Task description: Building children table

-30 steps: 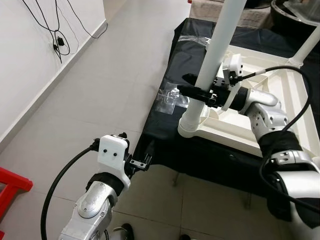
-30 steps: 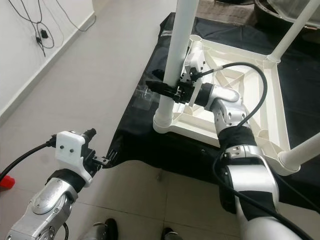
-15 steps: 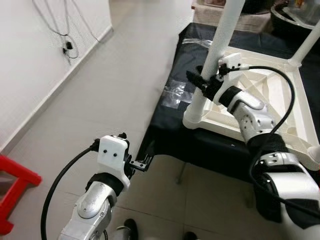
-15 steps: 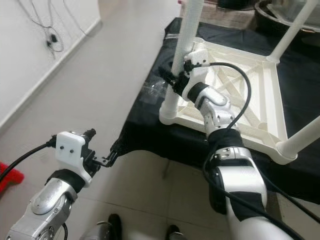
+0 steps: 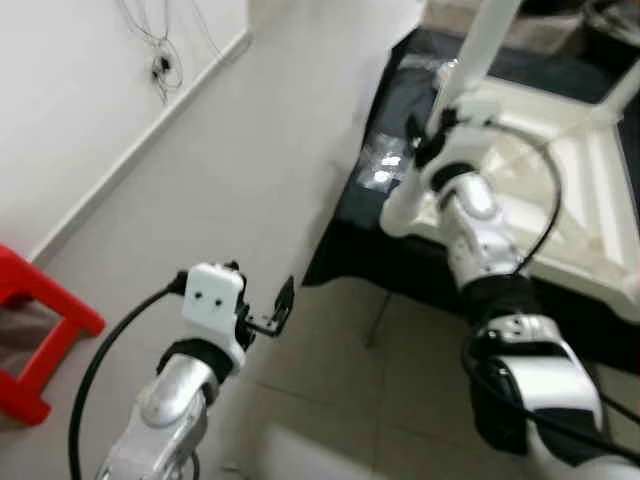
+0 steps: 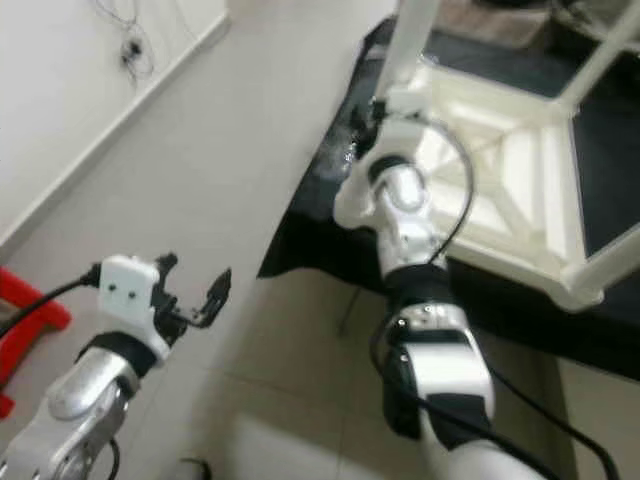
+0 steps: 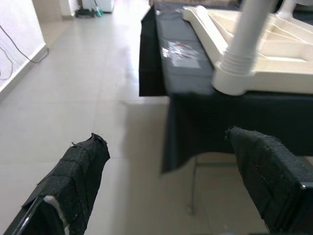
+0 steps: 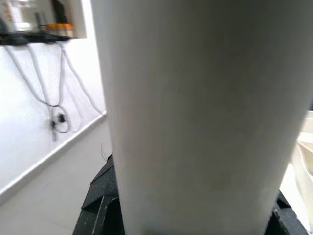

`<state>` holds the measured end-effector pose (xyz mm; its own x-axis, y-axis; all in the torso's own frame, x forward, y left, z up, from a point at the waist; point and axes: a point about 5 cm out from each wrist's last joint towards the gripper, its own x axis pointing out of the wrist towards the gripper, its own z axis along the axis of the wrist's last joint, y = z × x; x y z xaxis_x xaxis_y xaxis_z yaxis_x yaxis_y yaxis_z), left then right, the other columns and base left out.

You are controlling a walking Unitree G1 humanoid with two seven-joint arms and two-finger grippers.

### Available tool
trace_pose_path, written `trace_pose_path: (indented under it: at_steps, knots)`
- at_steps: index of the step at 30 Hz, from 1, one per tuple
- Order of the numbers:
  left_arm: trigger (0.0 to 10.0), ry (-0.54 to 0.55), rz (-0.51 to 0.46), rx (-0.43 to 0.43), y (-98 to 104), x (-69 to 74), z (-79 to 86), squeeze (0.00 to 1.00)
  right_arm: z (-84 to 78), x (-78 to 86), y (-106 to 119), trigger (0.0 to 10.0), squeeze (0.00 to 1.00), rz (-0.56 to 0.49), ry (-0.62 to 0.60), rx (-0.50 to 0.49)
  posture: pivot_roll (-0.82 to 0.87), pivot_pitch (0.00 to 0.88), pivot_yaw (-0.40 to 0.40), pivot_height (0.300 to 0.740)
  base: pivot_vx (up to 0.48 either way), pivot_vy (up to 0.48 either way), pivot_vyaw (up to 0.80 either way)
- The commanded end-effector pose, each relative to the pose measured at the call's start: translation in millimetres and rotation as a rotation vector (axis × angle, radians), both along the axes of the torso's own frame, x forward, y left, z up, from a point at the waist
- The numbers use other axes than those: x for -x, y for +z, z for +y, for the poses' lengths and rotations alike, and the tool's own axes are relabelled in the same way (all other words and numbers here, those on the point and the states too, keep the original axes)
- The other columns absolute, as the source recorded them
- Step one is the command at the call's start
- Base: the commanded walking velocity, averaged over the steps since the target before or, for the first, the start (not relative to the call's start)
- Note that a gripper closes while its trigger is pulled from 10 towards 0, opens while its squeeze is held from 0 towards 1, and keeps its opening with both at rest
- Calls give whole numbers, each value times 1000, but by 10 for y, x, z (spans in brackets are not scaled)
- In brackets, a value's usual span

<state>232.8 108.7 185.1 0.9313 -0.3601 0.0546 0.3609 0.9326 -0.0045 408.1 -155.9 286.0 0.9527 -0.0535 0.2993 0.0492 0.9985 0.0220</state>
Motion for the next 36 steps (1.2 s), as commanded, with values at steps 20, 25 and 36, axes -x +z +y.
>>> trace_pose_path:
  at_steps: [20, 25, 36]
  knots:
    - [10000, -2, 10, -6, -32, 3, -2, 0, 28, 110, -519, 10000, 0, 214, -749, -271, 139, 257, -52, 740, 0, 0, 0]
    - [10000, -4, 9, -6, -27, -8, -9, 0, 198, 125, -401, 10000, 0, 202, -858, -381, 165, 251, -46, 740, 0, 0, 0]
    - [10000, -104, 8, 34, -1, 79, -138, 0, 318, 120, -416, 10000, 0, 245, -865, -390, 177, 247, -54, 740, 0, 0, 0]
